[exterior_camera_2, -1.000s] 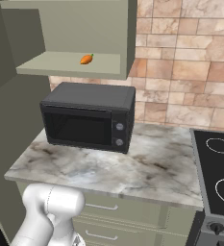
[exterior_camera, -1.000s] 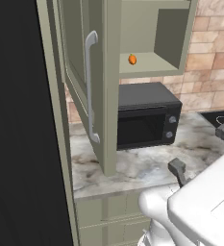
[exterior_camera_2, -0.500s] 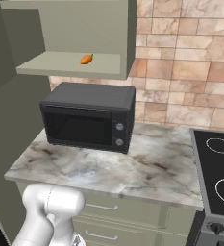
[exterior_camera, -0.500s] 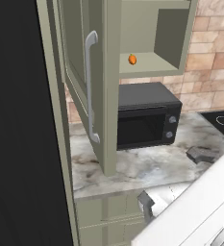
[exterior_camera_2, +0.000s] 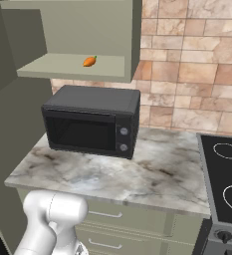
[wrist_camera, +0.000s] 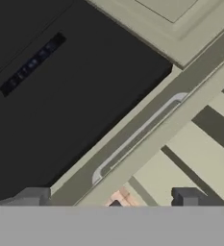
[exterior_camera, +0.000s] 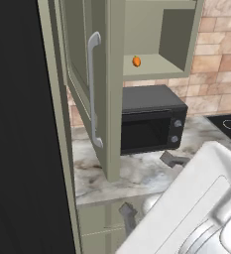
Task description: Pick the carrot from the counter and place it in the cabinet. Then close the cabinet.
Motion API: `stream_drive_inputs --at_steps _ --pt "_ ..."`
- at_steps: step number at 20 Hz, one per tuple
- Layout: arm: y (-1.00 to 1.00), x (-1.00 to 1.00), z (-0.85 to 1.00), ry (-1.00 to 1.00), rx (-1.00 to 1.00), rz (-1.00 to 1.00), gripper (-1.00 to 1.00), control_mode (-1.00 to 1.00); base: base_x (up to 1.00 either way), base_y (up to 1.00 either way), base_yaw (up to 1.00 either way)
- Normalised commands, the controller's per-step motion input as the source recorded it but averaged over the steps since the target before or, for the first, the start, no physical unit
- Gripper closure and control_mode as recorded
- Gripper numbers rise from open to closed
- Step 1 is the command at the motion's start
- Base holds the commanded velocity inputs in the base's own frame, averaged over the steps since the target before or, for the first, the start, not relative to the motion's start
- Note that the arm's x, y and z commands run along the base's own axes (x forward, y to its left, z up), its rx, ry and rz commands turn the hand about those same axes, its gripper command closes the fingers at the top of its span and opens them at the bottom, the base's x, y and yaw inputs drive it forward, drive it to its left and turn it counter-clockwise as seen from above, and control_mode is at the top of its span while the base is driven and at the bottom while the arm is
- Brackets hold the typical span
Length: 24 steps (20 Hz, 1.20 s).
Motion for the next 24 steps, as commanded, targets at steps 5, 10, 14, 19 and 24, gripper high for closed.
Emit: stream_drive_inputs --at_steps 5,10,14,19,24 --pt "0.08 0.64 -0.05 0.02 -0.22 -0.09 -1.0 -1.0 0.0 0.0 0.0" --pt "0.14 0.8 -0.18 0.0 -0.26 -0.13 -1.0 -1.0 0.0 0.0 0.0" --pt "0.35 0.63 -0.29 -0.03 -0.29 -0.1 -1.0 -1.0 0.0 0.0 0.0" --pt "0.56 0.18 -0.29 -0.21 -0.34 -0.06 -1.0 -1.0 0.0 0.0 0.0" --pt "0.52 0.03 -0.1 -0.26 -0.33 -0.03 -1.0 -1.0 0.0 0.0 0.0"
